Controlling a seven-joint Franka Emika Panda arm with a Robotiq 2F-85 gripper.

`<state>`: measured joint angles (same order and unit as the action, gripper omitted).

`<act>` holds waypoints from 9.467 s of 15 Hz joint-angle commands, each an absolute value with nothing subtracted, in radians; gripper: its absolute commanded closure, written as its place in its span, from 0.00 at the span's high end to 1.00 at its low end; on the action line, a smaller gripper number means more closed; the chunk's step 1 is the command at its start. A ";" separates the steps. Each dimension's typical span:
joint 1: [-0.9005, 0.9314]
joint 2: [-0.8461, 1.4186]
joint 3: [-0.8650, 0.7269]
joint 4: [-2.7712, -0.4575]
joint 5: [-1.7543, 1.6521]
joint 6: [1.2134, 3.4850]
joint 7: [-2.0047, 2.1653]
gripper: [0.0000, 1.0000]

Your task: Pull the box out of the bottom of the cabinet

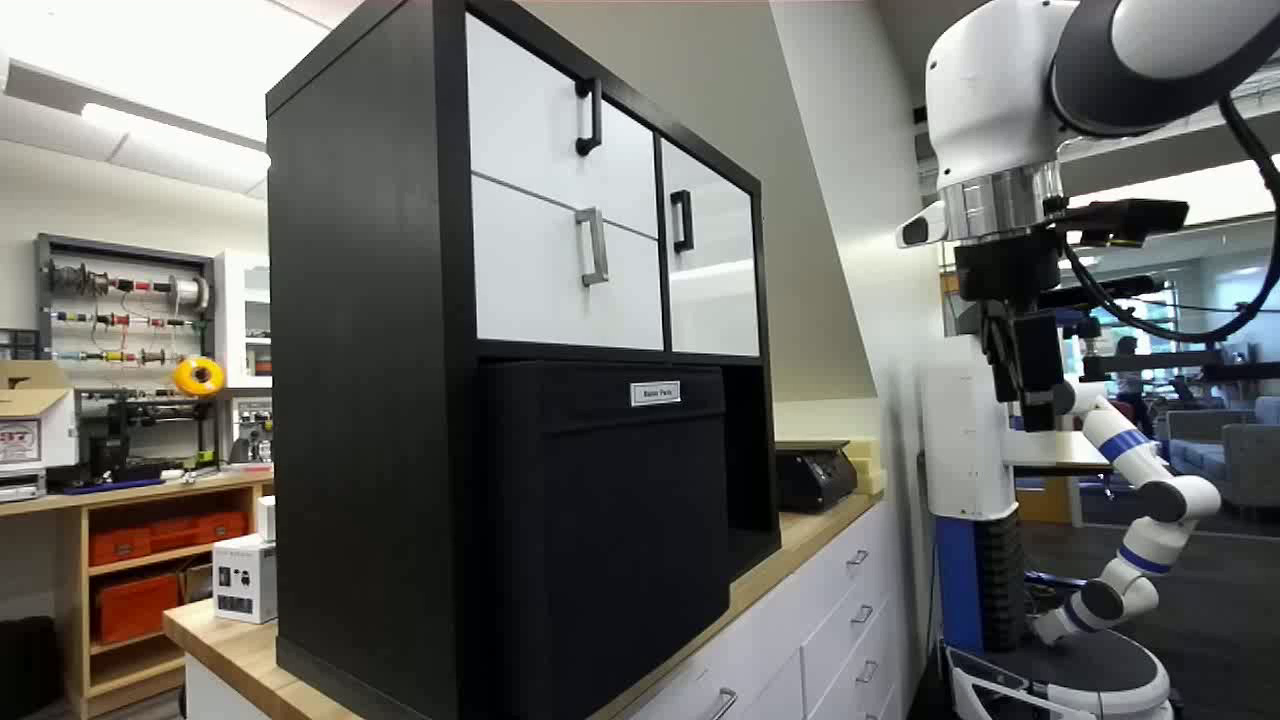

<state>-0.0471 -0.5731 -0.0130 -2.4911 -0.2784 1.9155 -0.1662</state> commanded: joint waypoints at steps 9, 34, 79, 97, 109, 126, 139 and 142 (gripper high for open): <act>-0.036 -0.573 -0.022 -2.489 -0.283 1.912 -0.162 1.00; 0.003 -0.343 -0.022 -2.265 -0.158 2.029 -0.164 1.00; 0.002 0.092 0.012 -1.899 -0.150 2.468 -0.942 0.67; -0.019 0.041 0.012 -1.970 -0.063 2.495 -1.032 0.07; -0.022 -0.087 -0.012 -2.156 -0.015 2.544 -1.123 0.07; 0.004 -0.289 -0.045 -2.396 -0.019 2.563 -1.133 0.07; -0.001 -0.362 -0.053 -2.463 -0.070 2.549 -1.084 0.07; -0.009 -0.332 -0.034 -2.416 -0.114 2.533 -1.030 0.44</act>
<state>0.0023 -0.2704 -0.0344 -2.3573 -0.0554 2.5993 -1.1186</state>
